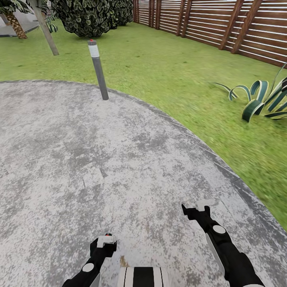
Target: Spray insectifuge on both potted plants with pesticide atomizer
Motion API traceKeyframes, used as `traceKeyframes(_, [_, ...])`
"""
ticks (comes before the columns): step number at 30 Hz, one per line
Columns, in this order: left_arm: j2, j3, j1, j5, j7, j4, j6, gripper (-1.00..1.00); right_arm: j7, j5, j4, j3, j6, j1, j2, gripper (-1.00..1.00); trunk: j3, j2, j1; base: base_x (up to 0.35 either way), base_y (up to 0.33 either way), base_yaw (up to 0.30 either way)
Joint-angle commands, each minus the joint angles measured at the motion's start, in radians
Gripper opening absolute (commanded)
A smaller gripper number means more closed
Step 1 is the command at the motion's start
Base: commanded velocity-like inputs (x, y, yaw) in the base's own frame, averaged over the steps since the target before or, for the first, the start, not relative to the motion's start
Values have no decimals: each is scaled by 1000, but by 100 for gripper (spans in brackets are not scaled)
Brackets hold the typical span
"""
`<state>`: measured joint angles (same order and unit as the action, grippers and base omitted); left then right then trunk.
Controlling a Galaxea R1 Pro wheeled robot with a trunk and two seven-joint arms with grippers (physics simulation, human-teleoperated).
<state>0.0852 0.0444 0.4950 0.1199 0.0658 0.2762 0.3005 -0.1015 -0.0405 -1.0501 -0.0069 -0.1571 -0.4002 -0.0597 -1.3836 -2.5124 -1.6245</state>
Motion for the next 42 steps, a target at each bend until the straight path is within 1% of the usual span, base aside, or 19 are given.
traceKeyframes(1, [1,5,0,10,5,-1,4,100,-4,-4,-1,-1,-6,0,0,100,-1,0,0,0,0,0])
traceKeyframes(6, [1,3,0,10,3,-2,4,100,-4,-4,-1,-1,-6,0,0,100,-1,0,0,0,0,-6])
traceKeyframes(15, [1,3,0,10,3,-2,5,100,-4,-4,-1,-1,-6,0,0,100,-1,0,0,0,0,-89])
traceKeyframes(38, [0,7,0,10,4,-3,5,100,-4,-4,-1,-1,-6,0,0,100,-1,0,0,0,0,-2])
traceKeyframes(39, [-1,8,0,9,4,-3,5,-100,-4,-4,-1,-1,-6,0,0,100,-1,0,0,0,0,0])
traceKeyframes(42, [-2,9,0,6,5,-3,6,-100,-4,-4,-1,-1,-6,0,0,100,-1,0,0,0,0,0])
